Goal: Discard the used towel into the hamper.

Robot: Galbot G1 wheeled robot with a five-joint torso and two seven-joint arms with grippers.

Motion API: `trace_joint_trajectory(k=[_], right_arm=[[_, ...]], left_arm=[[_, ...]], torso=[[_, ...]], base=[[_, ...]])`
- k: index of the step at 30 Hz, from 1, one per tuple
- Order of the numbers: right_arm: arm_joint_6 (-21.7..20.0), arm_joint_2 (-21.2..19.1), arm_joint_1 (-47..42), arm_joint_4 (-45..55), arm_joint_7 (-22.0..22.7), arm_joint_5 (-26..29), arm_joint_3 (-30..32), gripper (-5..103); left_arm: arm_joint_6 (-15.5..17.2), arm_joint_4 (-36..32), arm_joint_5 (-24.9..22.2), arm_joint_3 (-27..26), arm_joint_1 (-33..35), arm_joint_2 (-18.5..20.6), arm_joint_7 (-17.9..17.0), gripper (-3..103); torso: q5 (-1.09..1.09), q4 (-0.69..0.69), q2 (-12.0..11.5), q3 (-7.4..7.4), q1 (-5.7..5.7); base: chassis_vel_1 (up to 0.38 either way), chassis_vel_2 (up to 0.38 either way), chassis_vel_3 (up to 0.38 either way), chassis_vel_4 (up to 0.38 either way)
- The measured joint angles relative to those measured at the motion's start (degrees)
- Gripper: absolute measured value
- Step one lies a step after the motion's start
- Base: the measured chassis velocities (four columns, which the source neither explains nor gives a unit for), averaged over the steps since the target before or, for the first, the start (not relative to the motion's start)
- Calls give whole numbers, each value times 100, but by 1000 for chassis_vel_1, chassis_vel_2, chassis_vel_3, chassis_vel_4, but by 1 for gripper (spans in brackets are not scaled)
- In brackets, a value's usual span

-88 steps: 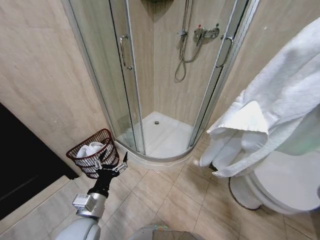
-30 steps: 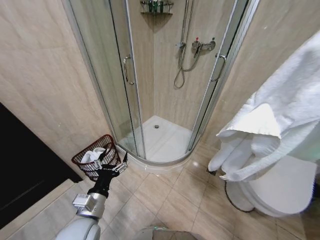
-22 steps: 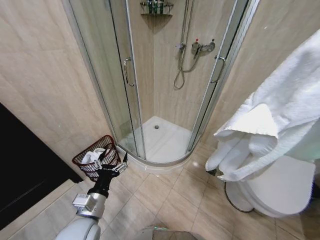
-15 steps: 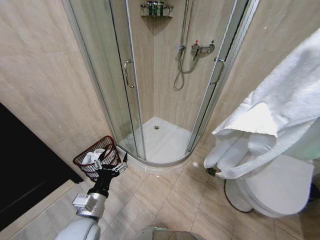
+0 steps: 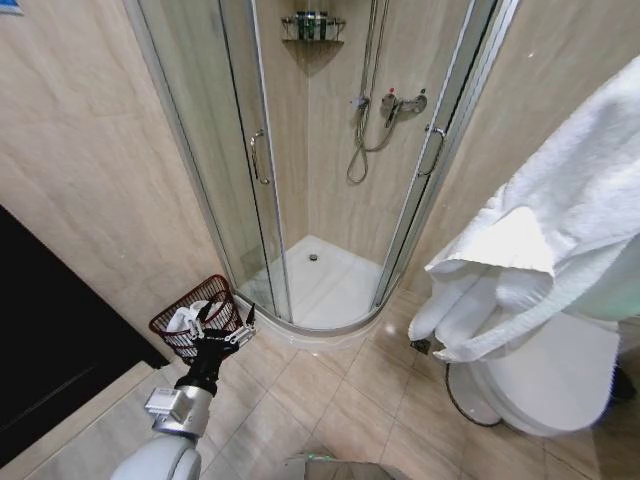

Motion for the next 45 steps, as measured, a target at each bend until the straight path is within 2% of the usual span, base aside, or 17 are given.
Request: trace_joint_trajectory(k=[35,45], right_arm=[[-15,11,-5,0,33,10,-9,21],[-1,109,-45,-1,-12,-47,-83,21]], left_arm=[[0,0,0,0,0,0,0,93],[0,0,0,0,0,0,0,93]], torso=[[0,0,1001,549,451],[0,0,1140,620,519]], base=[[0,0,0,0],[0,0,0,0]])
